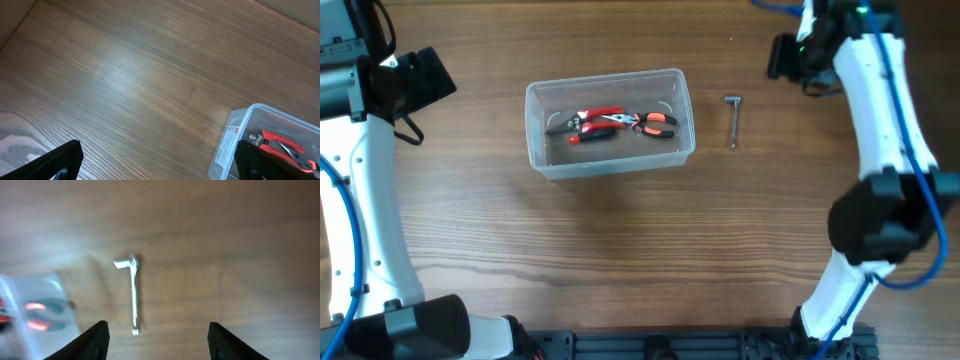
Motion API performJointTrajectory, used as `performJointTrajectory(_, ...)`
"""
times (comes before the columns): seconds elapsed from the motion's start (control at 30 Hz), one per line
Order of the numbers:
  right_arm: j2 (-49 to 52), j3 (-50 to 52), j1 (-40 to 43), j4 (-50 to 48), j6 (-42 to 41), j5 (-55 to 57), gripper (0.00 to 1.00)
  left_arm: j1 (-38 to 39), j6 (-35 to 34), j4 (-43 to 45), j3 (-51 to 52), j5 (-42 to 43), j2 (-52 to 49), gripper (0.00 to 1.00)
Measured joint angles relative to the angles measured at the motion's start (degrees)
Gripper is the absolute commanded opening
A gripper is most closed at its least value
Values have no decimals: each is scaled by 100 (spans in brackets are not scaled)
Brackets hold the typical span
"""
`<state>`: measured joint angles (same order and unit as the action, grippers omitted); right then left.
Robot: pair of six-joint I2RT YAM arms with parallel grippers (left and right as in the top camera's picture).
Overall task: Pack container
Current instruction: 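Return the right gripper to the silver socket wrench and grasp it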
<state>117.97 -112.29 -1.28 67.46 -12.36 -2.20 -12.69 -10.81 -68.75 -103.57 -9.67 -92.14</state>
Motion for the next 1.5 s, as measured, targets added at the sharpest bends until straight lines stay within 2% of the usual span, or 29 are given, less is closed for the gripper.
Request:
performJointTrajectory(0.17,426,306,-129,-46,-140,-105,63,0,0,0,0,2,0,100)
performJointTrajectory(0.37,848,553,-306,-319,-177,-350,54,0,0,0,0,0,0,100)
performJointTrajectory(0.77,970,1143,-533,-1309,-533,-424,46,0,0,0,0,0,0,100)
performJointTrajectory(0.93,970,1554,-544,-1504,-723,-420,36,0,0,0,0,0,0,100)
performJointTrajectory(1.03,970,1637,-544,-1528,-780,-417,26,0,0,0,0,0,0,100)
performJointTrajectory(1.13,970,1639,-544,-1558,-850,-415,6,0,0,0,0,0,0,100)
performJointTrajectory(1.5,970,1639,-544,-1478,-785,-376,4,0,0,0,0,0,0,100)
